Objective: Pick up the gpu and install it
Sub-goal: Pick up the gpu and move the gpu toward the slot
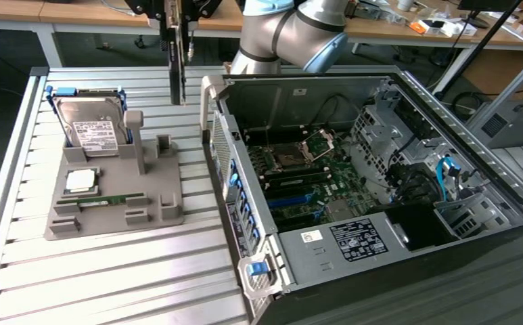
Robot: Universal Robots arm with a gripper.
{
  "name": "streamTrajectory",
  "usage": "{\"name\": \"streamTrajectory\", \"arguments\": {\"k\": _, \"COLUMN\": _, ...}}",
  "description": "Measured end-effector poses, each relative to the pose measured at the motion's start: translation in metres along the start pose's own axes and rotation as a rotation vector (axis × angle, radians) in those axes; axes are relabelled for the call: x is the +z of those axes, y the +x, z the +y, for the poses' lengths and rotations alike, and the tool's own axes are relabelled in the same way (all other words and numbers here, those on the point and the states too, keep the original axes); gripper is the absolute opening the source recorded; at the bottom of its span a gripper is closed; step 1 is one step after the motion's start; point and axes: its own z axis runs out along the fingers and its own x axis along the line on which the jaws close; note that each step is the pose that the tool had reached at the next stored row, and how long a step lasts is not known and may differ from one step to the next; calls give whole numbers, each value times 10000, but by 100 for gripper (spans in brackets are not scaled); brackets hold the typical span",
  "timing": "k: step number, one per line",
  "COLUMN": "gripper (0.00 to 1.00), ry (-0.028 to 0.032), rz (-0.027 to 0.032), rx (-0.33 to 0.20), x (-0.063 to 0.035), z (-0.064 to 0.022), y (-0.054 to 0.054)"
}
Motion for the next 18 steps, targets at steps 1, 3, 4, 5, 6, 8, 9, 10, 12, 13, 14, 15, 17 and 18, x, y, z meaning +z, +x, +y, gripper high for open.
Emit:
{"name": "streamTrajectory", "arguments": {"k": 1, "gripper": 27, "ry": 1, "rz": 0, "rx": 0, "x": 0, "z": 0, "y": -3}}
{"name": "streamTrajectory", "arguments": {"k": 3, "gripper": 27, "ry": 2, "rz": 0, "rx": 0, "x": 1, "z": 1, "y": -8}}
{"name": "streamTrajectory", "arguments": {"k": 4, "gripper": 27, "ry": 2, "rz": 0, "rx": 0, "x": 1, "z": 1, "y": -11}}
{"name": "streamTrajectory", "arguments": {"k": 5, "gripper": 27, "ry": 3, "rz": 0, "rx": 0, "x": 1, "z": 1, "y": -13}}
{"name": "streamTrajectory", "arguments": {"k": 6, "gripper": 27, "ry": 3, "rz": 0, "rx": 0, "x": 1, "z": 1, "y": -16}}
{"name": "streamTrajectory", "arguments": {"k": 8, "gripper": 27, "ry": 5, "rz": -1, "rx": 0, "x": 2, "z": 1, "y": -22}}
{"name": "streamTrajectory", "arguments": {"k": 9, "gripper": 27, "ry": 7, "rz": 0, "rx": 0, "x": 2, "z": 2, "y": -27}}
{"name": "streamTrajectory", "arguments": {"k": 10, "gripper": 27, "ry": 7, "rz": -1, "rx": 0, "x": 2, "z": 2, "y": -29}}
{"name": "streamTrajectory", "arguments": {"k": 12, "gripper": 27, "ry": 9, "rz": -1, "rx": 0, "x": 3, "z": 2, "y": -33}}
{"name": "streamTrajectory", "arguments": {"k": 13, "gripper": 27, "ry": 10, "rz": -1, "rx": 0, "x": 3, "z": 2, "y": -35}}
{"name": "streamTrajectory", "arguments": {"k": 14, "gripper": 27, "ry": 10, "rz": -1, "rx": 0, "x": 3, "z": 2, "y": -37}}
{"name": "streamTrajectory", "arguments": {"k": 15, "gripper": 27, "ry": 11, "rz": -1, "rx": 0, "x": 4, "z": 2, "y": -39}}
{"name": "streamTrajectory", "arguments": {"k": 17, "gripper": 27, "ry": 13, "rz": -1, "rx": 0, "x": 4, "z": 3, "y": -43}}
{"name": "streamTrajectory", "arguments": {"k": 18, "gripper": 27, "ry": 13, "rz": -1, "rx": 0, "x": 4, "z": 3, "y": -45}}
